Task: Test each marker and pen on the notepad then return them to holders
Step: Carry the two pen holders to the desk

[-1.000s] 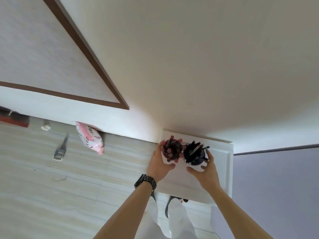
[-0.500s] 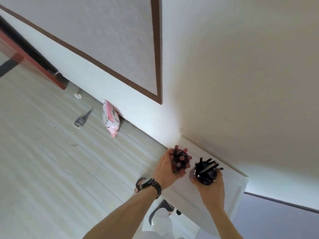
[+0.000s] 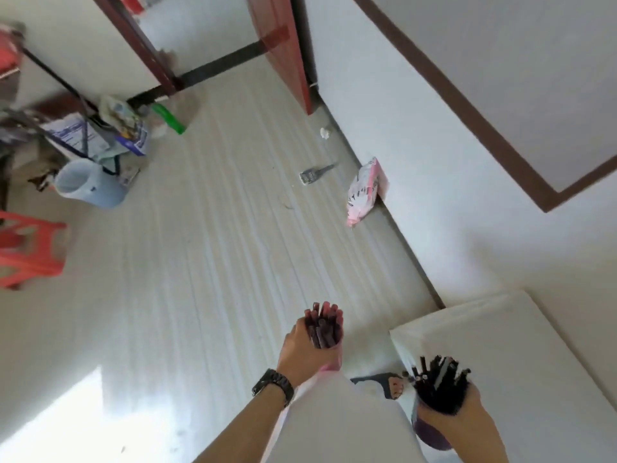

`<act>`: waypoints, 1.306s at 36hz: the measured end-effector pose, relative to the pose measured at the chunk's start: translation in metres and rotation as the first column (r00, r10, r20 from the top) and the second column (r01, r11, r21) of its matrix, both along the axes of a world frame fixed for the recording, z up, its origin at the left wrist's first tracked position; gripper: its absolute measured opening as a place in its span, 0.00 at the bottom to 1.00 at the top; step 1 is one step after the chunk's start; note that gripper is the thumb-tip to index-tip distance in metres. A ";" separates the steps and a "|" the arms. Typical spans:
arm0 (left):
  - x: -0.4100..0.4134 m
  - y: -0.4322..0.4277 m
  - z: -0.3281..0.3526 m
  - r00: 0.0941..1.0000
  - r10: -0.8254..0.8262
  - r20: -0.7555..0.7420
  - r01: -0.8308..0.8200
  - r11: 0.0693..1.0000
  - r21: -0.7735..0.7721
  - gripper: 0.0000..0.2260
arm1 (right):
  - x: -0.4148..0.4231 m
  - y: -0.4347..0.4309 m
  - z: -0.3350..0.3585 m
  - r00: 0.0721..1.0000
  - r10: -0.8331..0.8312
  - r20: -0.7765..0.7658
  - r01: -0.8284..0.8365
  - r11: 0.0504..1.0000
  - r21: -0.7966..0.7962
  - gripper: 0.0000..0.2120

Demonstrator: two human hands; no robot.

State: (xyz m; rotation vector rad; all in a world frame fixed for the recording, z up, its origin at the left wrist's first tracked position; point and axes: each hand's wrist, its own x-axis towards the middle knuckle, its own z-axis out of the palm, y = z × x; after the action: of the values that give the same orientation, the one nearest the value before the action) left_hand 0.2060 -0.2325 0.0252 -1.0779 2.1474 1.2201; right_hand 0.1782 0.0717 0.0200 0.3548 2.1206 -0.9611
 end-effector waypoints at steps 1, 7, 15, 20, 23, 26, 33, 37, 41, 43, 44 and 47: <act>0.012 -0.012 0.000 0.998 0.061 0.024 -0.060 0.997 -0.047 0.20 | -0.002 -0.014 -0.002 0.998 0.063 0.010 -0.063 0.998 0.012 0.30; 0.098 -0.086 -0.017 0.936 0.351 -0.017 -0.351 0.935 -0.047 0.19 | -0.017 -0.103 -0.005 0.941 0.333 -0.057 -0.326 0.939 0.105 0.20; 0.188 -0.194 -0.028 0.782 0.622 0.031 -0.623 0.782 0.008 0.34 | -0.033 -0.251 0.006 0.809 0.584 -0.068 -0.577 0.811 0.096 0.24; 0.231 -0.272 -0.030 0.716 0.697 0.025 -0.698 0.716 0.010 0.30 | -0.015 -0.354 0.011 0.854 0.519 -0.037 -0.519 0.855 0.021 0.35; 0.247 -0.313 -0.025 0.664 0.748 -0.022 -0.748 0.663 -0.028 0.29 | 0.000 -0.407 0.019 0.881 0.471 -0.039 -0.471 0.882 -0.002 0.40; 0.266 -0.346 -0.020 0.595 0.803 -0.047 -0.804 0.595 -0.010 0.29 | 0.009 -0.459 0.023 0.890 0.455 -0.034 -0.456 0.889 -0.037 0.44; 0.283 -0.398 -0.019 0.463 0.885 -0.046 -0.884 0.465 0.044 0.22 | 0.001 -0.566 0.011 0.857 0.497 -0.135 -0.510 0.856 -0.089 0.34; 0.279 -0.426 -0.025 0.377 0.926 0.000 -0.921 0.374 0.106 0.25 | -0.018 -0.630 -0.004 0.860 0.489 -0.149 -0.503 0.861 -0.076 0.28; 0.270 -0.467 -0.033 0.293 0.956 0.002 -0.948 0.290 0.129 0.26 | -0.041 -0.706 -0.012 0.823 0.550 -0.143 -0.561 0.826 -0.049 0.29; 0.263 -0.496 -0.033 0.245 0.969 -0.004 -0.960 0.243 0.136 0.25 | -0.055 -0.750 -0.009 0.781 0.612 -0.125 -0.619 0.785 -0.025 0.33; 0.258 -0.511 -0.032 0.218 0.976 -0.006 -0.968 0.217 0.127 0.26 | -0.062 -0.773 -0.005 0.758 0.641 -0.120 -0.646 0.763 -0.011 0.35; 0.242 -0.560 -0.020 0.131 0.991 -0.037 -0.984 0.135 0.120 0.26 | -0.078 -0.849 0.006 0.682 0.721 -0.123 -0.726 0.688 0.005 0.33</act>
State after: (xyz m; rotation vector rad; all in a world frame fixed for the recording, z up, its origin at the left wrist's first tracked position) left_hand 0.4478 -0.7925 0.0053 -2.6947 1.1333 1.8274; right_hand 0.1002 -0.7776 0.0259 -0.5694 2.0502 -0.5446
